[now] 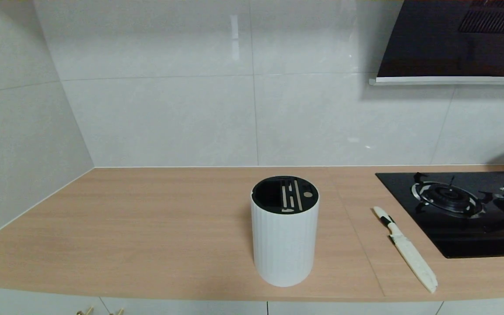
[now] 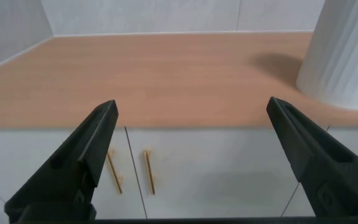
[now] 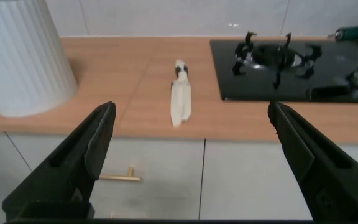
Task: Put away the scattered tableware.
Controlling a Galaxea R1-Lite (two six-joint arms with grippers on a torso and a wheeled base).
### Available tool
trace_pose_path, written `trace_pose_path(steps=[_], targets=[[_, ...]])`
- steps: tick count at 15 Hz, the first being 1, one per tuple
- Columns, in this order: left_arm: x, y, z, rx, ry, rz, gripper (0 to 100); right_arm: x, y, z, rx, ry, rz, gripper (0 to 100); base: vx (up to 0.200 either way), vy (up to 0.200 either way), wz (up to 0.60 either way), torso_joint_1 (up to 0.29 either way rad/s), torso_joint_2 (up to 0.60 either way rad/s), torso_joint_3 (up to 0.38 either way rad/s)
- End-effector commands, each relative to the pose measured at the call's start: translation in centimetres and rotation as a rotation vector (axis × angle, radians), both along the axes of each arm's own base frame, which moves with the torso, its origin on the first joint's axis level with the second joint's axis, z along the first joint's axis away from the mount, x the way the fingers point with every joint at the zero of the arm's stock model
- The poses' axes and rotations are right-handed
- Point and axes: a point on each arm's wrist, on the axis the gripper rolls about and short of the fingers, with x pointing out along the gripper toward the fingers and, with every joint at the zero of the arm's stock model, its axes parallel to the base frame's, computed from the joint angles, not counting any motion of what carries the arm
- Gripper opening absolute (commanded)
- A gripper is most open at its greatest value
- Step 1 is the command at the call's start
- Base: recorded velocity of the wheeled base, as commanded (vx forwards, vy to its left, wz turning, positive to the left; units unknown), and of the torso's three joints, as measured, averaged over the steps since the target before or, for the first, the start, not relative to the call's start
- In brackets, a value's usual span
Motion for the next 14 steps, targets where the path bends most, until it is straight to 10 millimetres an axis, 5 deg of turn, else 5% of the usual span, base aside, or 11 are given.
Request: trace_pose_path(steps=[1,9,14], targets=[[0.0,0.0,0.01,0.0,-0.001,0.0,100,0.01,0.0,0.0,0.0,0.001,0.002,100,0.0,0.0,0.0,0.271,-0.6,-0.31],[0.0,0.0,0.01,0.0,-0.001,0.0,100,0.01,0.0,0.0,0.0,0.001,0.0,100,0.0,0.0,0.0,0.225,-0.48,-0.251],[0.0,0.0,0.01,0.0,-0.001,0.0,100,0.01,-0.02,0.0,0.003,0.001,-0.009,100,0.0,0.0,0.0,0.015,-0.03,-0.018]])
